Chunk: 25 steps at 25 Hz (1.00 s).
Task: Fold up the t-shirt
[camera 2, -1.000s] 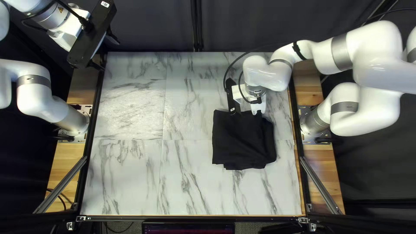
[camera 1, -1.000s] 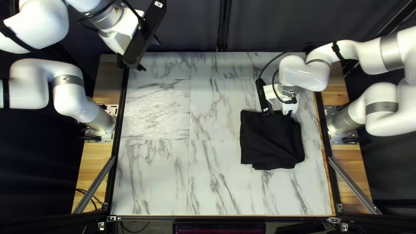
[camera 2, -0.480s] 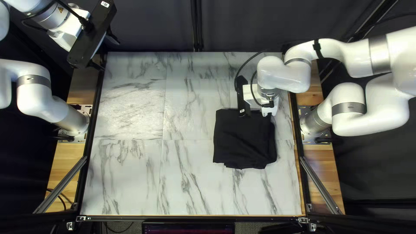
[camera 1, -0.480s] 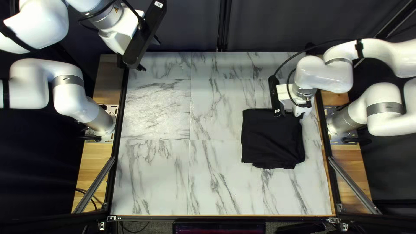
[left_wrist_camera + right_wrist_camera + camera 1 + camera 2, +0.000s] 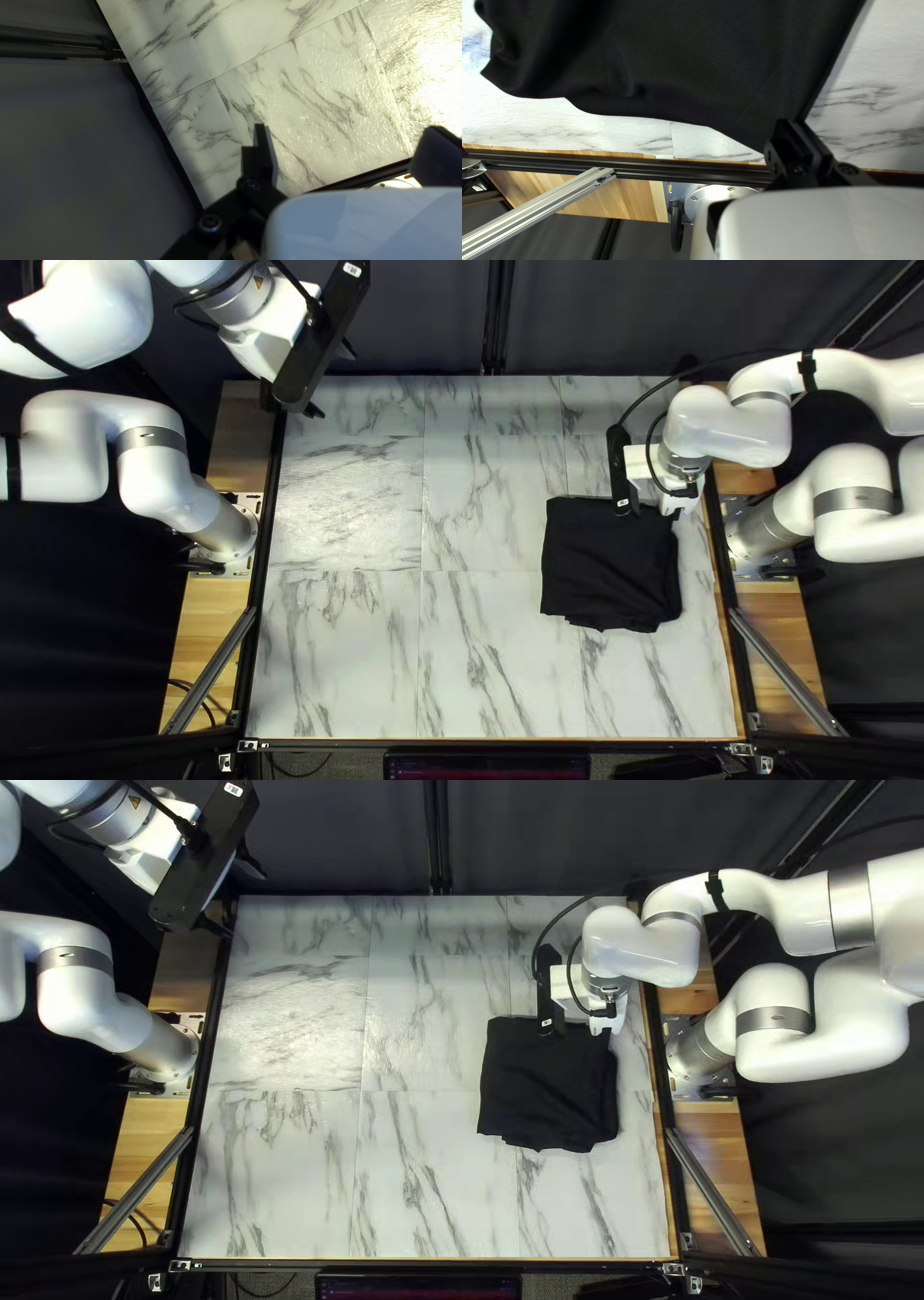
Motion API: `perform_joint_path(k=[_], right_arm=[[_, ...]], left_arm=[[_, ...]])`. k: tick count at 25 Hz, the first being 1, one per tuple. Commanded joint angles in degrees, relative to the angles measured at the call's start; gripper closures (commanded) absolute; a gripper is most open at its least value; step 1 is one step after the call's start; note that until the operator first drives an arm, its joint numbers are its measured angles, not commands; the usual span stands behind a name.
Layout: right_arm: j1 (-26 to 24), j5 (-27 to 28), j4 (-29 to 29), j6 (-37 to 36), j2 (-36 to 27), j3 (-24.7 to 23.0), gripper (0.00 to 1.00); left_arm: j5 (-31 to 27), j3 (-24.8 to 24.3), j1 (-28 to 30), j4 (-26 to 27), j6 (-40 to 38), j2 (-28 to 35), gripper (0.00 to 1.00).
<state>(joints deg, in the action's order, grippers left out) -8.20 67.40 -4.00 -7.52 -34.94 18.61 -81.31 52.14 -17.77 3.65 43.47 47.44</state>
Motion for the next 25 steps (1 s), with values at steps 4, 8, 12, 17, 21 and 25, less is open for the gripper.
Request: perform_joint_path(k=[4,8,12,17,21,25], right_arm=[[9.58,6.92,3.45,14.57,0.90,7.93,0.00],[19.70,4.52,6.24,24.88,5.50,10.20,0.00],[28.79,0.22,8.53,33.69,11.19,10.26,0.00],[35.88,-3.89,10.61,40.69,18.21,10.67,0.00],[39.23,-7.12,11.83,44.30,23.62,11.00,0.00],[41.32,-10.14,12.60,46.18,28.70,12.34,0.00]], left_arm=[[0.00,0.00,0.00,0.00,0.00,0.00,0.00],[0.00,0.00,0.00,0.00,0.00,0.00,0.00],[0.00,0.00,0.00,0.00,0.00,0.00,0.00],[0.00,0.00,0.00,0.00,0.00,0.00,0.00],[0.00,0.00,0.00,0.00,0.00,0.00,0.00],[0.00,0.00,0.00,0.00,0.00,0.00,0.00]])
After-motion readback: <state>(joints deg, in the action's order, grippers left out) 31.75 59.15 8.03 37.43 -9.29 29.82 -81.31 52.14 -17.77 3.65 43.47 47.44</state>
